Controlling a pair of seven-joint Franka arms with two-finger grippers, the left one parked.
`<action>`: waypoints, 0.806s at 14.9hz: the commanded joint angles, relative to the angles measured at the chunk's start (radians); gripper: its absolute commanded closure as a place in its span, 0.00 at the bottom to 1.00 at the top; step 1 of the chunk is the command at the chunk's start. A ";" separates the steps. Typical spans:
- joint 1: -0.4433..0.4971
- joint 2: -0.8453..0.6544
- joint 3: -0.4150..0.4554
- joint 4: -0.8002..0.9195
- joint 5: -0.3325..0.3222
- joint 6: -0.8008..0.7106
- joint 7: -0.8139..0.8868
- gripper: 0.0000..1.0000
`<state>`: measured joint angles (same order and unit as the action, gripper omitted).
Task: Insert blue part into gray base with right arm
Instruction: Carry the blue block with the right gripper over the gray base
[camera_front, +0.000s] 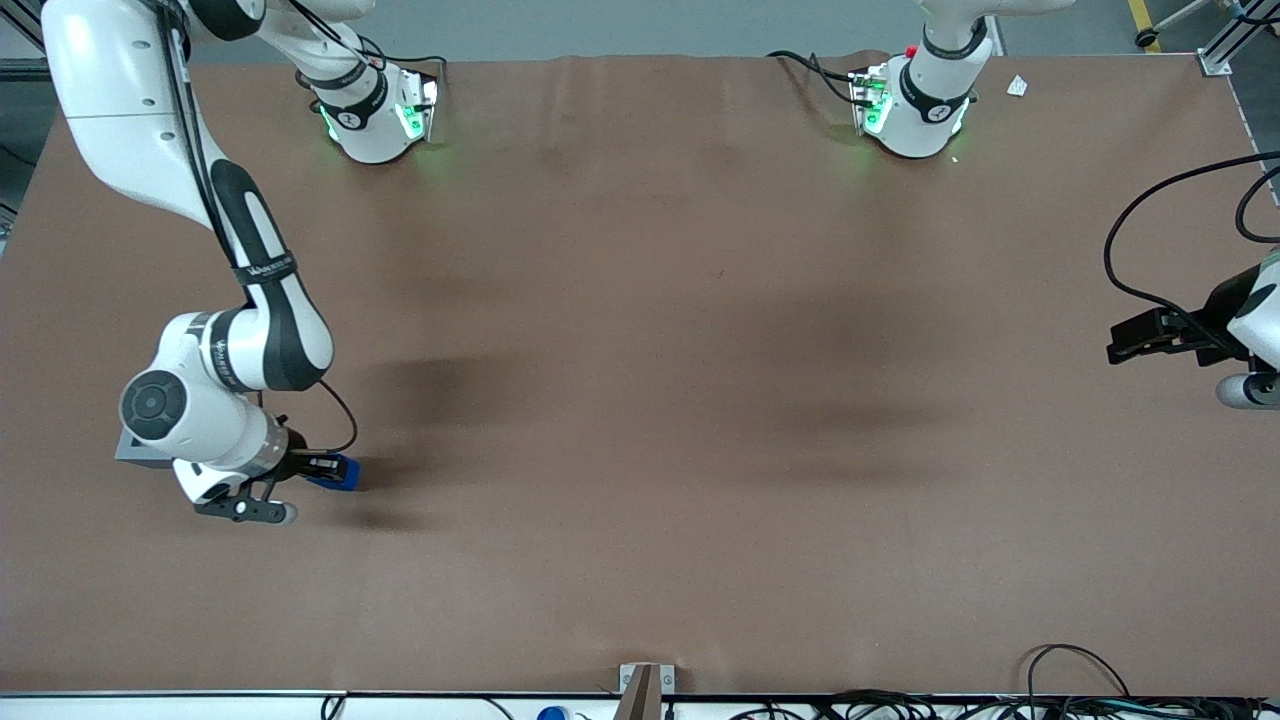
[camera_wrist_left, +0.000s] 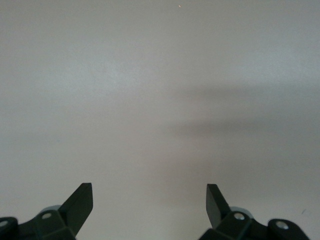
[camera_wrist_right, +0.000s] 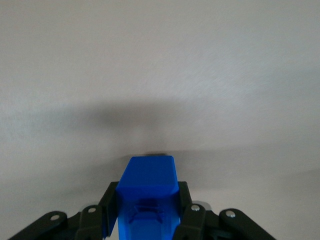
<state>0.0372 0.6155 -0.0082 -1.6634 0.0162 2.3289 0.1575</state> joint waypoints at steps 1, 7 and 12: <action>-0.043 -0.068 0.007 0.001 0.001 -0.061 -0.001 0.80; -0.134 -0.114 0.007 0.056 0.001 -0.164 -0.062 0.80; -0.209 -0.125 0.007 0.070 0.001 -0.226 -0.211 0.80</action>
<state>-0.1384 0.5068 -0.0154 -1.5912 0.0160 2.1369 -0.0009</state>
